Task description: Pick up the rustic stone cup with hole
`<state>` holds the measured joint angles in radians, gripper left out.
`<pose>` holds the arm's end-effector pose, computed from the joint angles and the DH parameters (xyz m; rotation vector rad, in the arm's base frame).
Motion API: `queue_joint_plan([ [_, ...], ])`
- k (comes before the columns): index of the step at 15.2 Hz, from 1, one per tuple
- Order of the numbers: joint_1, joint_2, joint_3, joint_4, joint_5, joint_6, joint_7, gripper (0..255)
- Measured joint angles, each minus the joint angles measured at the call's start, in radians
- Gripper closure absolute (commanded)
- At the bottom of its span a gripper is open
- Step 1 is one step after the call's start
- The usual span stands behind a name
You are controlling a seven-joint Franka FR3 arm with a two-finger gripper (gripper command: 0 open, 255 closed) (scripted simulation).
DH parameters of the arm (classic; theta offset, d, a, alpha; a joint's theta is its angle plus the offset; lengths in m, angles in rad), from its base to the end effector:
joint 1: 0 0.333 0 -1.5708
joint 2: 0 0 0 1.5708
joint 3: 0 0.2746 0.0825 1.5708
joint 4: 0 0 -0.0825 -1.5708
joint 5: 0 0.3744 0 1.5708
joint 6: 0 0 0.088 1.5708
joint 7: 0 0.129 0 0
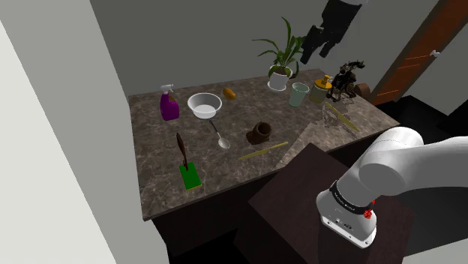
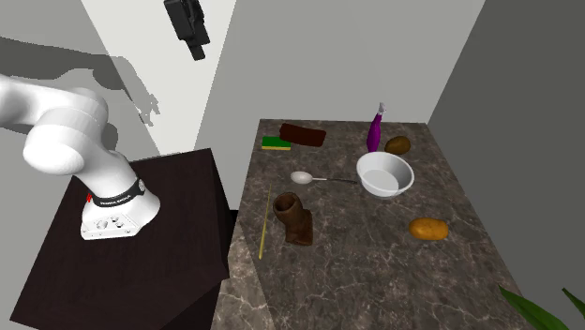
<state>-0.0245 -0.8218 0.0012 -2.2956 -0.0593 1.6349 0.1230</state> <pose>0.3270 -0.0148 0.5858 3.0707 -0.2270 0.2529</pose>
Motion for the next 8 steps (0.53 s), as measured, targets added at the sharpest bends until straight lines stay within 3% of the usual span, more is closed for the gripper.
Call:
queue_joint_plan([
  [3,0.001,0.002,-0.010,-0.037,-0.006,0.038,-0.014,0],
  [8,-0.001,0.032,-0.057,-0.162,-0.036,0.191,-0.077,0],
])
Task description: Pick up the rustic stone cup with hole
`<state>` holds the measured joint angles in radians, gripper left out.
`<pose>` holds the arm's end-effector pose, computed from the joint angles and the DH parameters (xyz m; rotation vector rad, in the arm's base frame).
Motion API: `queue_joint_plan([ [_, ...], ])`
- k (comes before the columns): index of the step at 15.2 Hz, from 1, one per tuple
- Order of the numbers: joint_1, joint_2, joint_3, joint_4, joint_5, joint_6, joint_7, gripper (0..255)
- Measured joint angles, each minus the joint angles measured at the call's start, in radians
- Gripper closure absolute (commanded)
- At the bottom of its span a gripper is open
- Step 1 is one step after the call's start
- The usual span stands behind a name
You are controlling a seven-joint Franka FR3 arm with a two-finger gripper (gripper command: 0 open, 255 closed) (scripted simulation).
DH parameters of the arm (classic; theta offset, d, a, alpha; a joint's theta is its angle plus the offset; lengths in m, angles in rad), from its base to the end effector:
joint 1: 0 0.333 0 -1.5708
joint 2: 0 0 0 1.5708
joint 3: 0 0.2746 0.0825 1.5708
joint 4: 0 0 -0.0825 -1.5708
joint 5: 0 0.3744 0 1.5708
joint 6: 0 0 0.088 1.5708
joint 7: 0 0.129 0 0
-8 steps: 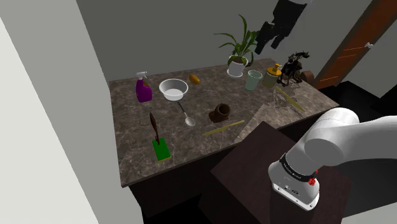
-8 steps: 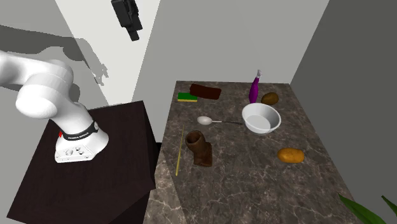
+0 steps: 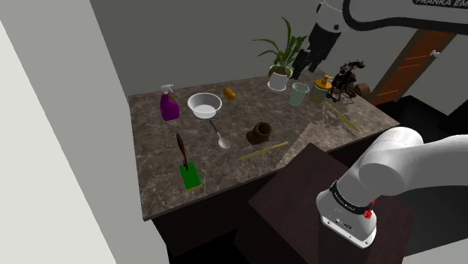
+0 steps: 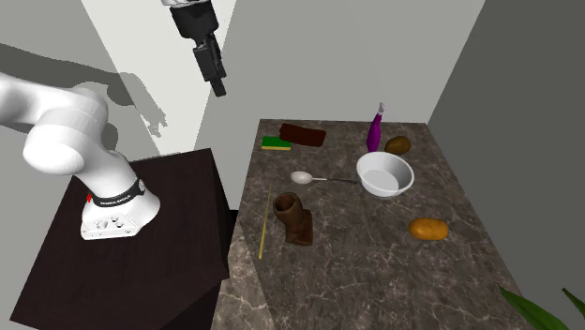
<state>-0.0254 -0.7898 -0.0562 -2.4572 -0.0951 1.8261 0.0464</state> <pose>0.3493 -0.0399 0.5171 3.0730 -0.1504 0.2429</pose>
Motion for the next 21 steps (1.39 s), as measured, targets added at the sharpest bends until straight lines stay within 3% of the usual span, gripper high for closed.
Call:
queue_joint_plan([
  [12,-0.006,0.236,-0.117,-0.212,-0.067,0.447,-0.141,0],
  [21,0.017,0.596,-0.217,-0.210,-0.046,0.804,-0.289,0],
])
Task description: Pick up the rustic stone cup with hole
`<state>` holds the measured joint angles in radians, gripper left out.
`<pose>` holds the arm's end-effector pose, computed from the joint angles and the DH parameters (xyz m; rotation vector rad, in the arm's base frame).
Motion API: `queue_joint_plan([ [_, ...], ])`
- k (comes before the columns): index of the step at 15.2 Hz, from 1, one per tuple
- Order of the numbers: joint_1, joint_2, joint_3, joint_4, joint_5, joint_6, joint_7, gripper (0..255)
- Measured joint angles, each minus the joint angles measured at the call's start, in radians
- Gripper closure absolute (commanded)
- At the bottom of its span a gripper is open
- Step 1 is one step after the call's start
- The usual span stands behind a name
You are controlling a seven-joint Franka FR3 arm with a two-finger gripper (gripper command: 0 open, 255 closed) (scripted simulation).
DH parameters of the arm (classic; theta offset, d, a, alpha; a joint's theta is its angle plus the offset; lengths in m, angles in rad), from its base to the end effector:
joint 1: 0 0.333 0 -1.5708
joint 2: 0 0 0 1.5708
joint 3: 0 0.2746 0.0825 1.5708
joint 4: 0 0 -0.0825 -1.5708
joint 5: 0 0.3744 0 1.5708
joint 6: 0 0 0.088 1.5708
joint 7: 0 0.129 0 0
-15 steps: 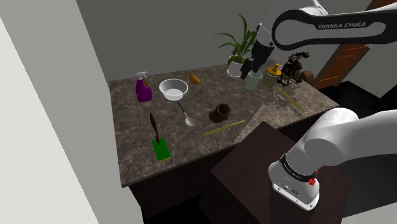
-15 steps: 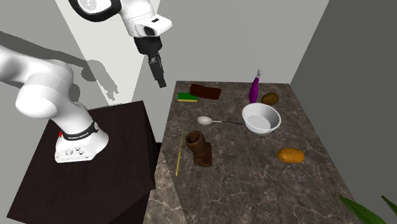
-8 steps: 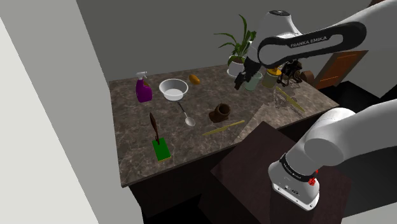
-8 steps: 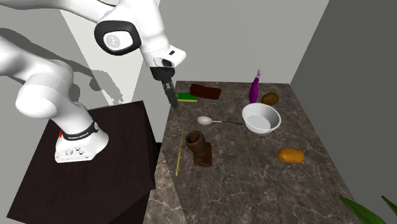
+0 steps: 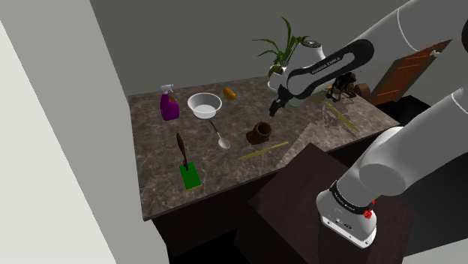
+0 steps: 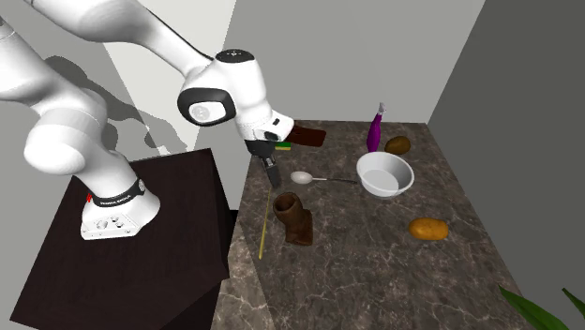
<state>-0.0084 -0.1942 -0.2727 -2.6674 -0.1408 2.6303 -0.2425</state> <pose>0.4164 -0.1121 0.2591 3.0671 0.1227 0.2167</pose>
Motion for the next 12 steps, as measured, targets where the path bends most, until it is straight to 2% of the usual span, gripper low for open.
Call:
queue_joint_plan([
  [4,0.021,0.191,-0.026,0.043,0.094,0.144,-0.116,0],
  [6,0.017,0.288,-0.017,0.076,0.170,0.204,-0.195,0],
  [9,-0.034,0.431,0.037,0.141,0.285,0.276,-0.320,0],
  [12,-0.070,0.493,0.075,0.161,0.326,0.317,-0.367,0],
])
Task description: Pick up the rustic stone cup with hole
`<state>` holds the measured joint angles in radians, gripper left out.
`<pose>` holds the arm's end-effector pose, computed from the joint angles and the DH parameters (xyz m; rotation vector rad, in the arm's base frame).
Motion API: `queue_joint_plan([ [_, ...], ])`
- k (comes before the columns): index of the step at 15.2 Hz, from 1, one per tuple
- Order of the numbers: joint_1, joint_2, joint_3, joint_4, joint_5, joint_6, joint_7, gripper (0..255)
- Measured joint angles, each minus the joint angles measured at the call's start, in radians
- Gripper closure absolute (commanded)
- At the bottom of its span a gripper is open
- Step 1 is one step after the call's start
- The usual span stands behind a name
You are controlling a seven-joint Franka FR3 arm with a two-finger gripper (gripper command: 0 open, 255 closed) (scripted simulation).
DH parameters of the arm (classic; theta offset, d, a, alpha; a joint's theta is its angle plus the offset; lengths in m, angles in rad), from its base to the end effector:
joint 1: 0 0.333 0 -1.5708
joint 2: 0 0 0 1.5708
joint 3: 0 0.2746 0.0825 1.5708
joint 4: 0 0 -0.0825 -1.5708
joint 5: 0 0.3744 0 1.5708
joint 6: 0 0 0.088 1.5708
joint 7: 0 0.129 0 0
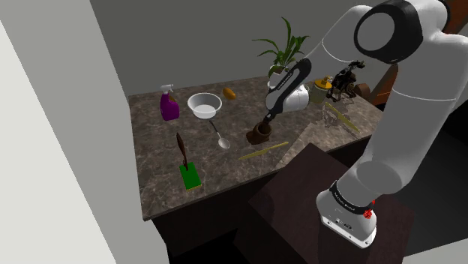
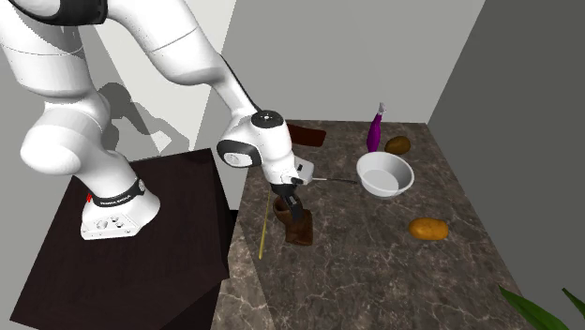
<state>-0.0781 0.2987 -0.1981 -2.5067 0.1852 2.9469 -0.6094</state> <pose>0.4438 -0.1455 0.1329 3.0521 0.2555 0.2049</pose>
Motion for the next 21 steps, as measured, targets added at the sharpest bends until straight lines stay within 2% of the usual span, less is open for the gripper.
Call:
queue_joint_plan([
  [6,-0.053,0.098,0.064,0.025,0.048,0.074,-0.040,0],
  [7,-0.058,0.105,0.069,0.027,0.051,0.080,-0.043,255],
  [17,-0.062,0.111,0.073,0.030,0.054,0.087,-0.045,255],
  [21,-0.036,0.064,0.042,0.016,0.035,0.049,-0.031,255],
])
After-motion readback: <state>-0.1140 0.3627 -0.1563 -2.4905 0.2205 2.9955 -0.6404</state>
